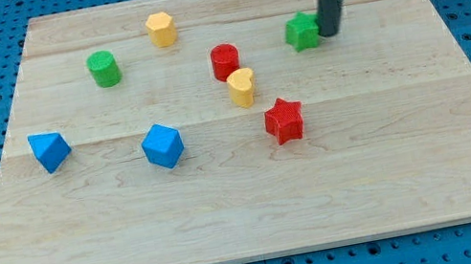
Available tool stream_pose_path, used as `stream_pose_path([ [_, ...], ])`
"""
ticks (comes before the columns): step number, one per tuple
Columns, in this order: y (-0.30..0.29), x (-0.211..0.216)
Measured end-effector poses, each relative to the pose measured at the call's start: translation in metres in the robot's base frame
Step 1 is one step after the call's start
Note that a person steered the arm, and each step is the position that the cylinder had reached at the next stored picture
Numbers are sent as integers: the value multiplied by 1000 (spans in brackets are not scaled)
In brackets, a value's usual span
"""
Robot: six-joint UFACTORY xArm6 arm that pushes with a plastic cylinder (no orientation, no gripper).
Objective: Slide the green star to the center left
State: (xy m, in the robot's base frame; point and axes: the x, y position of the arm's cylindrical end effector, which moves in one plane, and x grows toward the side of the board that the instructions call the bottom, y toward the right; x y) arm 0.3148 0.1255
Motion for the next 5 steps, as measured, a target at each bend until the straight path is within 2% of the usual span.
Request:
stream_pose_path([
  [1, -40, -23],
  [2, -92, -26],
  [4, -110, -10],
  [5, -140, -6],
])
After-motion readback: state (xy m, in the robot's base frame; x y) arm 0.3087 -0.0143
